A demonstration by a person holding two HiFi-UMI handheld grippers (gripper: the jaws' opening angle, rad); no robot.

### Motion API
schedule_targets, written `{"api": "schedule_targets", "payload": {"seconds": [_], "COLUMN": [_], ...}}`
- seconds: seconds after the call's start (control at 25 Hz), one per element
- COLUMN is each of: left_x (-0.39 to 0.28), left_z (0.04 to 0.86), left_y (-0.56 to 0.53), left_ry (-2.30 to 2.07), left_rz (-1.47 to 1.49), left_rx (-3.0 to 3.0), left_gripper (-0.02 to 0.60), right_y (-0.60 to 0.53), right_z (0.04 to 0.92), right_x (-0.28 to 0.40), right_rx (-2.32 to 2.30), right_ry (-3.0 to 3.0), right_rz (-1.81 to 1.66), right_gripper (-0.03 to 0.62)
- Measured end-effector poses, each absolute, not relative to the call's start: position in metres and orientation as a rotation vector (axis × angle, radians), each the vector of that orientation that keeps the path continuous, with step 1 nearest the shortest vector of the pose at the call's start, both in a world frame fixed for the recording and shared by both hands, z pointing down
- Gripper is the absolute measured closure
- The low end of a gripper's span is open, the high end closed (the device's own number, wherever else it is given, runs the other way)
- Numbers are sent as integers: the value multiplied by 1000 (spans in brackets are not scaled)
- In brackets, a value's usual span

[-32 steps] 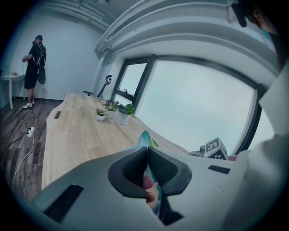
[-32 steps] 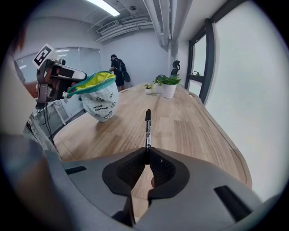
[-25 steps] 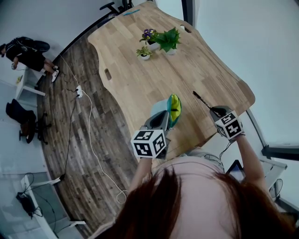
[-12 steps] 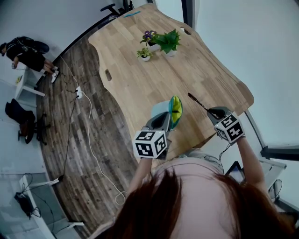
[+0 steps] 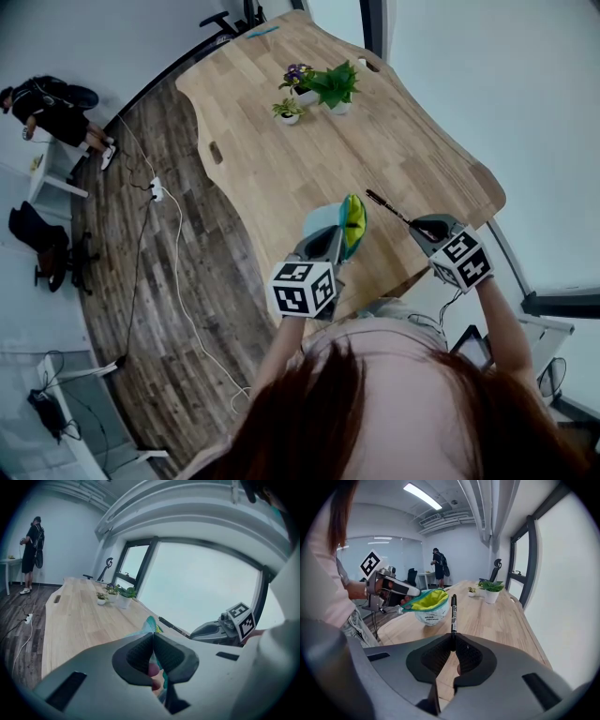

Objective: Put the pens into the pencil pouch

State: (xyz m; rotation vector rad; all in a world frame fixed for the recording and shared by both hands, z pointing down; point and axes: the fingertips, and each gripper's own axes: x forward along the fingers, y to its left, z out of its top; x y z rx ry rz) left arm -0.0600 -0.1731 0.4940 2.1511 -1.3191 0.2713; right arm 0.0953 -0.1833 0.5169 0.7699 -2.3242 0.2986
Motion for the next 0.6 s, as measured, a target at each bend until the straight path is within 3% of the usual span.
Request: {"api": "schedule_targets", "payload": {"seconds": [0.6], "left_x": [-57], "left_z": [494], "left_y": [-162], "left_ry": [-1322], "left_rz": [270], "left_rx": [2165], "left_gripper": [574], "right_y": [-146], "right_z": [496], "right_x": [80], "right_rx": [600], "right_ry": [-2295], "right_rz": [255], "right_gripper": [566]}}
